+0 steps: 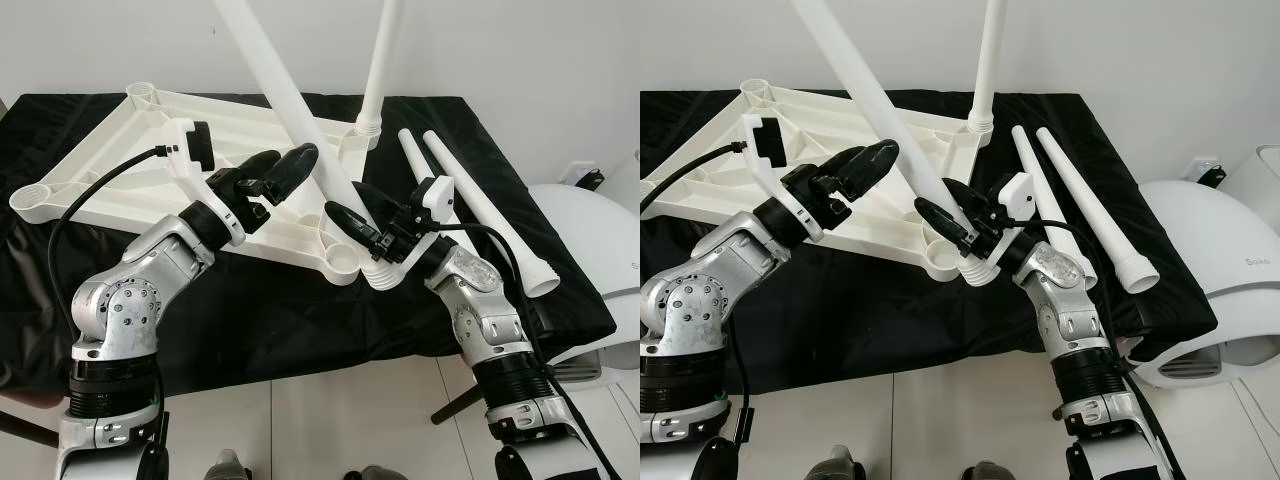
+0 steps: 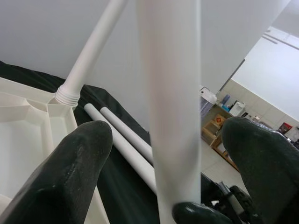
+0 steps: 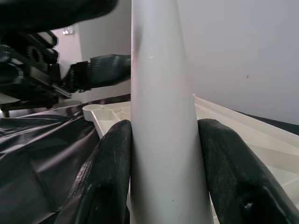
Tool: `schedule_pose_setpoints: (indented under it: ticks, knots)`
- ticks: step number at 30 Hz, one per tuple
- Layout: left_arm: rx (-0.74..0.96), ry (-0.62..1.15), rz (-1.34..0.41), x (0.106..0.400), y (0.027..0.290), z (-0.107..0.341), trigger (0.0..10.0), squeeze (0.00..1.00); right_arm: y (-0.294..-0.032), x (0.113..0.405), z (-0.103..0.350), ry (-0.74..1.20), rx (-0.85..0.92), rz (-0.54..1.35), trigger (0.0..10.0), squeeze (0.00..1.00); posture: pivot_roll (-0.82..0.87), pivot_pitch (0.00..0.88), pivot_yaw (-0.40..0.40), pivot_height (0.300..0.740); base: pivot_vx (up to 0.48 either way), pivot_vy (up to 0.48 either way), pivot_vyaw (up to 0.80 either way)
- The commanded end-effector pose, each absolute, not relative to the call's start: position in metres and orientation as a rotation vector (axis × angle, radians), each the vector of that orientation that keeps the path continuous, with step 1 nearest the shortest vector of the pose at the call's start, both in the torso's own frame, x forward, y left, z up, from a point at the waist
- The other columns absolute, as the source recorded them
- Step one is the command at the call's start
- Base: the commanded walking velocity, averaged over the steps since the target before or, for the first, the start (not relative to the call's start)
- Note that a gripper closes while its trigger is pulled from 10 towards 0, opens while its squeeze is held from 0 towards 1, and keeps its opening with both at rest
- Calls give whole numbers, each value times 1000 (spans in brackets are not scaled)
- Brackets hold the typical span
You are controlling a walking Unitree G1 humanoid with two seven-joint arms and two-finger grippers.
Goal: Building children table
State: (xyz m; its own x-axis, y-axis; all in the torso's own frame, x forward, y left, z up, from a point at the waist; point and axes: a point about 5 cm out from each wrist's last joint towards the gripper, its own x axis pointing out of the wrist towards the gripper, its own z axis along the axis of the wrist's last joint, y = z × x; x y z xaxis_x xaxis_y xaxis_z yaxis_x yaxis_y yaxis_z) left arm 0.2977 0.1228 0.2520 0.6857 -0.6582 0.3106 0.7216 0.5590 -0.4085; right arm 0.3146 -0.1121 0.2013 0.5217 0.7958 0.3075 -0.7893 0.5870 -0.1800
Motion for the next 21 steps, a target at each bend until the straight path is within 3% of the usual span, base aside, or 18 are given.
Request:
schedule_pose_setpoints:
  ticks: [1, 19, 20, 21]
  knots:
    - [-527, -207, -1095, 289, 115, 261, 10000, 0, -109, 309, 203, -379, -12, 994, 10000, 0, 13, 46, 11, 740, 0, 0, 0]
    - [-568, -189, -1111, 291, 111, 267, 10000, 0, -102, 295, 203, -346, -23, 1102, 10000, 0, 13, 52, 23, 740, 0, 0, 0]
    - [-594, -196, -1106, 292, 113, 269, 3961, 0, -102, 294, 202, -343, -25, 1102, 10000, 0, 15, 54, 23, 740, 0, 0, 0]
    - [-594, -196, -1106, 292, 113, 269, 3961, 0, -102, 294, 202, -343, -25, 1102, 10000, 0, 15, 54, 23, 740, 0, 0, 0]
